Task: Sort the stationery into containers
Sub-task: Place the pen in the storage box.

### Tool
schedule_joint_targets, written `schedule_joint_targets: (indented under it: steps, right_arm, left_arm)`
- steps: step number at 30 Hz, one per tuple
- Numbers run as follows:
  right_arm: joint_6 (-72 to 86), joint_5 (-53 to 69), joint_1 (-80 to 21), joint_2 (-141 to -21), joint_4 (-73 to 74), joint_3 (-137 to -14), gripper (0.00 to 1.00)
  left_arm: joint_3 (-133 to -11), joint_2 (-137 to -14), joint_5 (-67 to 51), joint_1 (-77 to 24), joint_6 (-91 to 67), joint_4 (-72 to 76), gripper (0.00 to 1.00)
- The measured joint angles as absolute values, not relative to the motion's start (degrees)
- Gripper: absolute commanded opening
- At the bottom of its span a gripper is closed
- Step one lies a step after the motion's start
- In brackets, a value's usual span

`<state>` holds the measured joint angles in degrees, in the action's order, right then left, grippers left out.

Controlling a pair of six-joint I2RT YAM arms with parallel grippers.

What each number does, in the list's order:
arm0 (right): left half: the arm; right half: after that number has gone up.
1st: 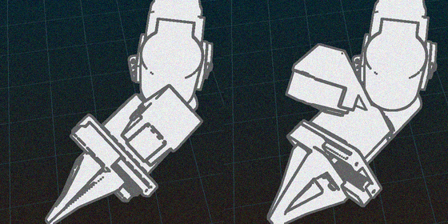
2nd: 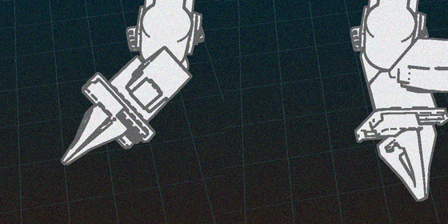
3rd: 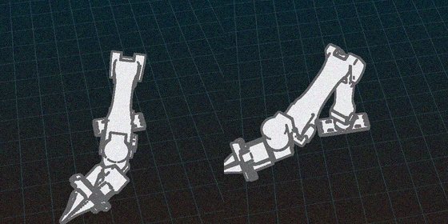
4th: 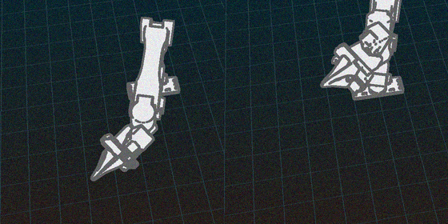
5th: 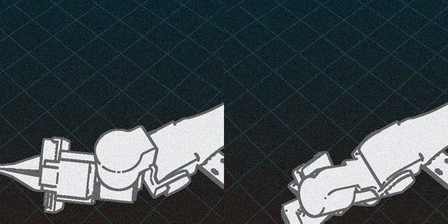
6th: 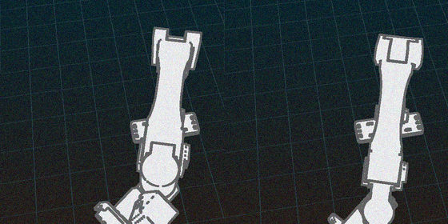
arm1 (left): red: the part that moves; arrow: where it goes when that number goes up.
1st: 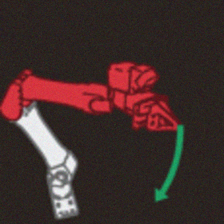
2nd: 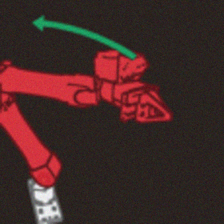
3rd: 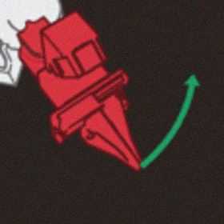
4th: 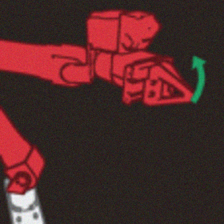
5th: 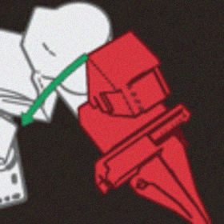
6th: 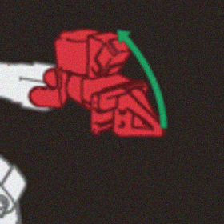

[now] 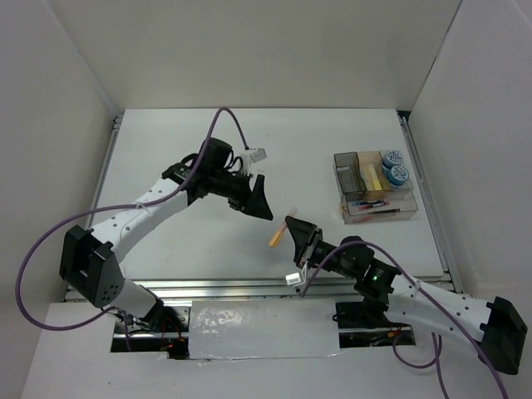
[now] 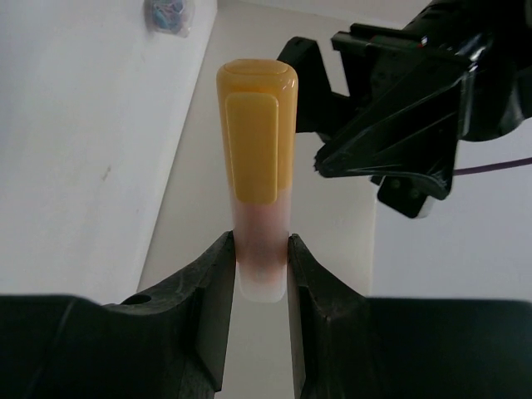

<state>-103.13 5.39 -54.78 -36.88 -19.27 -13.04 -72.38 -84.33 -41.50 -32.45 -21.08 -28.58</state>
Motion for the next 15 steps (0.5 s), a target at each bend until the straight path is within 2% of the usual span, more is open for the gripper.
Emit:
schedule_joint_targets:
  steps: [6, 15]
  right_arm:
    - [-103.5, 5.34, -56.86, -34.83, -19.2, -12.99, 0.0]
    - [-101.97, 3.38, -58.26, -35.18, -14.22, -14.15, 0.0]
  left_arm:
    - [-73.69, -85.65, -45.08, -32.4, -23.22, -26.39, 0.69]
    - [-72.9, -85.41, -46.28, -32.58, -23.79, -24.82, 0.64]
